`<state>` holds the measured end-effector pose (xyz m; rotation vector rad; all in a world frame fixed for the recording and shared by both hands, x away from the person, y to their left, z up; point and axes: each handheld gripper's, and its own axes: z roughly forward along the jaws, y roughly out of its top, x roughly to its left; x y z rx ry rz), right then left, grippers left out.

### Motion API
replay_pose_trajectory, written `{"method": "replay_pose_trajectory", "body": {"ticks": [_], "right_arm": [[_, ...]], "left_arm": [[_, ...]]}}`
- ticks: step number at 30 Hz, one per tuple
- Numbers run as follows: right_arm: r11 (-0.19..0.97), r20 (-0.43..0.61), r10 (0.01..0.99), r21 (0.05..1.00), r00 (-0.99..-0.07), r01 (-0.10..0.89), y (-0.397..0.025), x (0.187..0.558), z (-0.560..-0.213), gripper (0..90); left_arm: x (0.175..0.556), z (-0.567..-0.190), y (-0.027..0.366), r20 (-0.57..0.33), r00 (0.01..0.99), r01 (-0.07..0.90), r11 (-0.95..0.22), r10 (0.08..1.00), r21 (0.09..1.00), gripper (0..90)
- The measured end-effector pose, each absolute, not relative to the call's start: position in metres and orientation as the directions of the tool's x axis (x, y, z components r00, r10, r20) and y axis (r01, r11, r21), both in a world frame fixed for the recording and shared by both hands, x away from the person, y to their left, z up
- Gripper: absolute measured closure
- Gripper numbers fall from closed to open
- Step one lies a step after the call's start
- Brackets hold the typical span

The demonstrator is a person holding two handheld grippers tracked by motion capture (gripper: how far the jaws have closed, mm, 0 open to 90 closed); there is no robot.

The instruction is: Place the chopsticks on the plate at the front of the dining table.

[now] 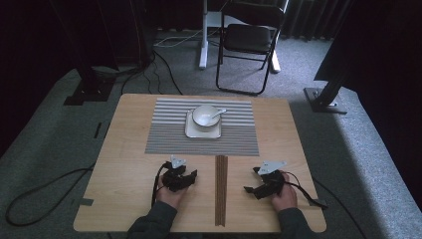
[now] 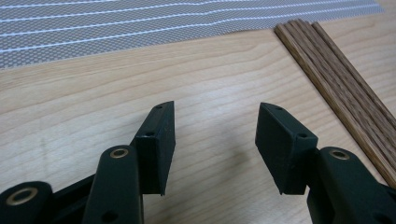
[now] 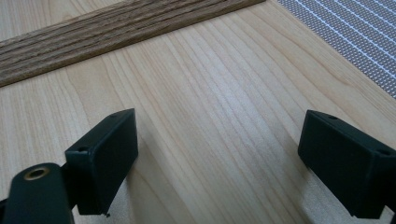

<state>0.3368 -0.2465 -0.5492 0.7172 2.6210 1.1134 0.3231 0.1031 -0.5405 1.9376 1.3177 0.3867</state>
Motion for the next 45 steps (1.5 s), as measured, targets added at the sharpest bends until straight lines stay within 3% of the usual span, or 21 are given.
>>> {"method": "replay_pose_trajectory", "body": {"ticks": [4, 45], "right_arm": [[0.597, 0.002, 0.509, 0.719, -0.861, 0.354, -0.246, 0.337, -0.549, 11.5], [0.598, 0.001, 0.508, 0.719, -0.861, 0.353, -0.246, 0.337, -0.549, 11.5]], "left_arm": [[0.318, -0.538, 0.096, -0.108, 0.450, 0.636, -0.233, 0.886, 0.736, 47.7], [0.306, -0.524, 0.065, -0.130, 0.524, 0.604, -0.260, 0.842, 0.753, 45.6]]}}
